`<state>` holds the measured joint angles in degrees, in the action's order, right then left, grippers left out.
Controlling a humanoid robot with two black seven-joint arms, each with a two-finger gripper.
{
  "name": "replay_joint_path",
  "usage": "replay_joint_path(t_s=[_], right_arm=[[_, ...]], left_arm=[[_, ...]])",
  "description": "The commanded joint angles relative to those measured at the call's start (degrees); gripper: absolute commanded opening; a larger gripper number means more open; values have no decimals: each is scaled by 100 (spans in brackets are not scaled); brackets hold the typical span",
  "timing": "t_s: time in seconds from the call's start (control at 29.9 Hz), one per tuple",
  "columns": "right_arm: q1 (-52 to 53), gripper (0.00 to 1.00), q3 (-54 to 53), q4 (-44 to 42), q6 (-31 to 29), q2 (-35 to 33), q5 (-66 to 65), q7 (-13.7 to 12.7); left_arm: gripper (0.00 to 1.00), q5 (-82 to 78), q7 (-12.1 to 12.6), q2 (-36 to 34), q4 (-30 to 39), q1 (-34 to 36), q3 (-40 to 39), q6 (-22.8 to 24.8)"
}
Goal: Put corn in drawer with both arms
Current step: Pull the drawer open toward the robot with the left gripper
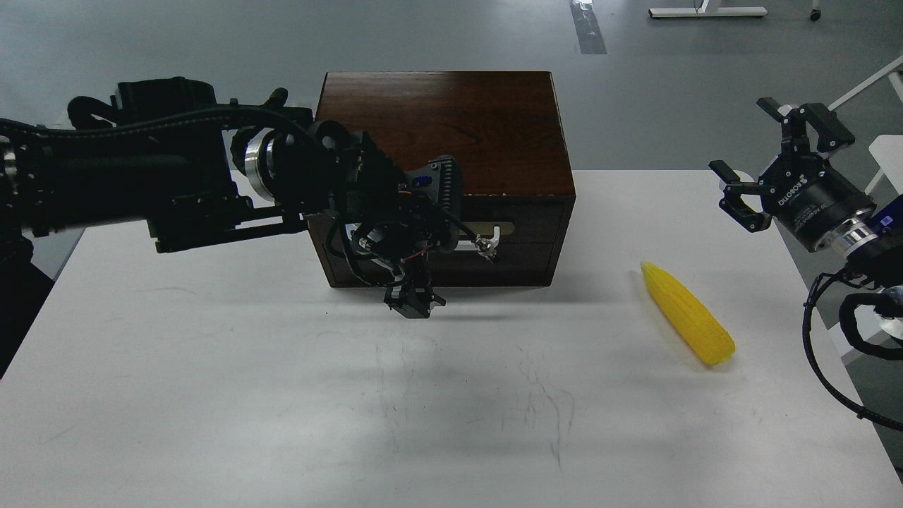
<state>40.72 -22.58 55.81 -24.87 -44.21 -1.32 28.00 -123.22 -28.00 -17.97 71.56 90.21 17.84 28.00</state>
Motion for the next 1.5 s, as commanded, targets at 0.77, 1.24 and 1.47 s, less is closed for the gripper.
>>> replay_joint_path(t_s=[0.77, 1.24, 1.47], right_arm=[[-38, 100, 0, 0, 0, -44, 0, 0], [-55, 100, -9, -61, 0, -70, 0, 0], [-55, 100, -9, -61, 0, -70, 0, 0]], left_arm=[[98, -1, 0, 74, -10, -65, 193, 0], [98, 8, 0, -14, 622, -3, 202, 0], [98, 8, 0, -40, 982, 32, 299, 0]])
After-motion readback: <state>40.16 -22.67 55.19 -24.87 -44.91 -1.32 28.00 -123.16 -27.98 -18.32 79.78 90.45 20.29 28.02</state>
